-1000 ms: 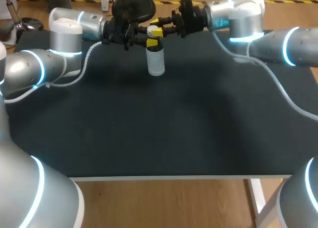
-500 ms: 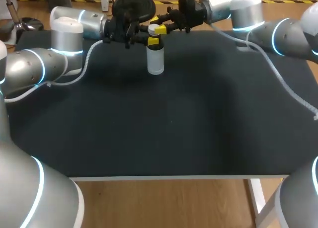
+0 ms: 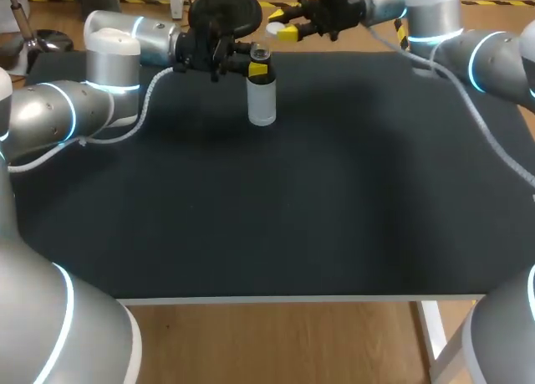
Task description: Unscrew the bottle cap
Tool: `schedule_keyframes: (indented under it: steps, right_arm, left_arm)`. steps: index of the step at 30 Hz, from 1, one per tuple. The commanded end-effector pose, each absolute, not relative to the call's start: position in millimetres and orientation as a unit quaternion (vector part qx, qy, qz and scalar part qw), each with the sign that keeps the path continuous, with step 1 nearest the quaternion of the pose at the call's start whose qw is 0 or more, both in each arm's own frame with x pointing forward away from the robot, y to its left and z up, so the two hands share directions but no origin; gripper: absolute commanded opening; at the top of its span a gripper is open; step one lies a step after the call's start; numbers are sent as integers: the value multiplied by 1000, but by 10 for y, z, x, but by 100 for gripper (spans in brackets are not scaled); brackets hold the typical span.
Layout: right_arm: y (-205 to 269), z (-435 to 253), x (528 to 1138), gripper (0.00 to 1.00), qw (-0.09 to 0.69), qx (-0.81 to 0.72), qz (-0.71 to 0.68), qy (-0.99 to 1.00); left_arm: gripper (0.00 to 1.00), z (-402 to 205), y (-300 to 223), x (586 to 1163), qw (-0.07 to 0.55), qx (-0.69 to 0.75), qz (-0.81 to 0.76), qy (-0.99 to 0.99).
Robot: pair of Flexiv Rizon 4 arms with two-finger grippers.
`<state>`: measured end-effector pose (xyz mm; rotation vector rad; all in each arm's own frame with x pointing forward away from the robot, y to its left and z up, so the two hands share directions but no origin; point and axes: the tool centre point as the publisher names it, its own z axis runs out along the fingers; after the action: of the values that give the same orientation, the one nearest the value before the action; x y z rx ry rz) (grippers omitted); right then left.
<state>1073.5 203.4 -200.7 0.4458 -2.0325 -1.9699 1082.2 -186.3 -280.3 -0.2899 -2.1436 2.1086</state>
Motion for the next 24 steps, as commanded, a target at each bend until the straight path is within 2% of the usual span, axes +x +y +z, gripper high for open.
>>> schedule_keyframes:
  steps: [1, 12, 24]
  right_arm:
    - [1691, -1932, 10770, 0, 219, 240, -651, -686]
    - [973, -2203, 10602, 0, 49, 78, -673, -734]
    - [683, -2720, 10436, 0, -47, -42, -651, -756]
  left_arm:
    - [0, -2823, -1869, 10876, 65, -100, 698, -707]
    - [0, -2823, -1869, 10876, 65, -100, 698, -707]
    - [0, -2823, -1869, 10876, 65, -100, 698, -707]
